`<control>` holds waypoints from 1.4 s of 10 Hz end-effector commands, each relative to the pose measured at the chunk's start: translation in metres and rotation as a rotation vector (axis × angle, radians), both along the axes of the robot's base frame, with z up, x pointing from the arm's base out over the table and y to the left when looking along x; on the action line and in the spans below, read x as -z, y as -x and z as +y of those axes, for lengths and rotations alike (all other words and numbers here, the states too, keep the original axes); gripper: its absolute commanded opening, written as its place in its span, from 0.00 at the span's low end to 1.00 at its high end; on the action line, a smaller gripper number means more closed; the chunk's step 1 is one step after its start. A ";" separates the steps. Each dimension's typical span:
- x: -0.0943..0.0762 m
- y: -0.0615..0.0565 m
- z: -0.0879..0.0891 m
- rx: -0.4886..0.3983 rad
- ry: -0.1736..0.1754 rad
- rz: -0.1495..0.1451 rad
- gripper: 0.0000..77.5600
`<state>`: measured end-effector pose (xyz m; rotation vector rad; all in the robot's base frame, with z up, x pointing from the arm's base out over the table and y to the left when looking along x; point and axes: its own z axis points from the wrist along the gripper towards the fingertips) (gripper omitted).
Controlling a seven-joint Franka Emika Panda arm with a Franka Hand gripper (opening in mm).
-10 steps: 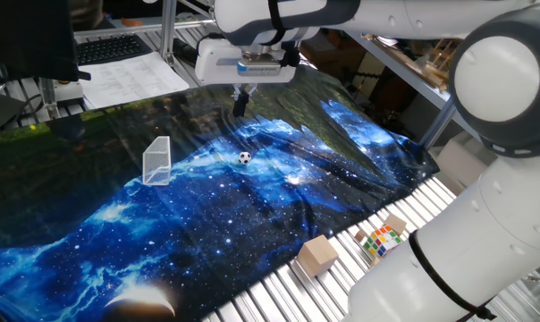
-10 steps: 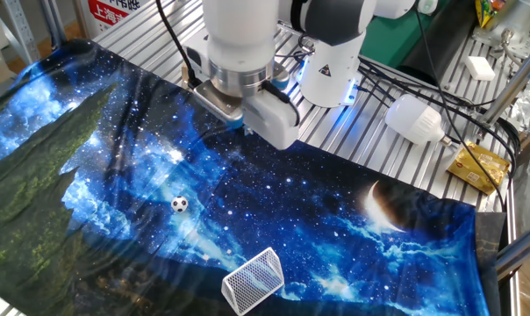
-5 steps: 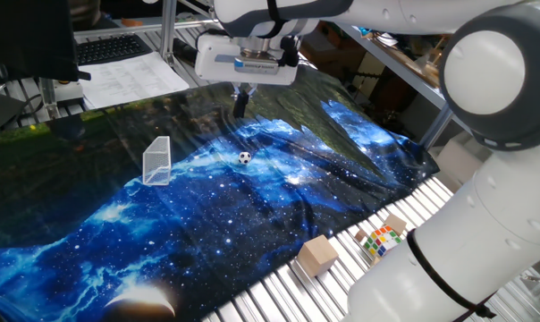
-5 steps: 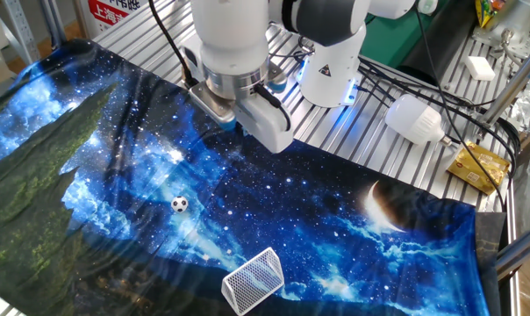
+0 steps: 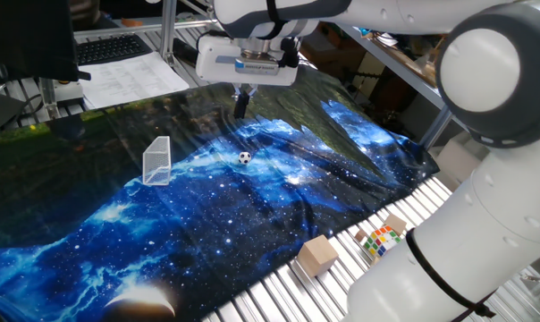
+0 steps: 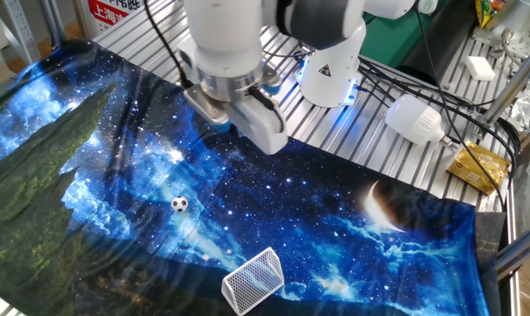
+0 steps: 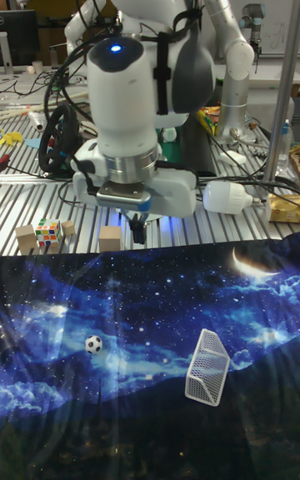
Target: Push the soccer ball into the goal
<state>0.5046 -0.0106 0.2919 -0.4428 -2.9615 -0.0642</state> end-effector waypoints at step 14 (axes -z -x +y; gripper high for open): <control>0.008 -0.037 -0.027 0.368 0.076 -0.071 0.00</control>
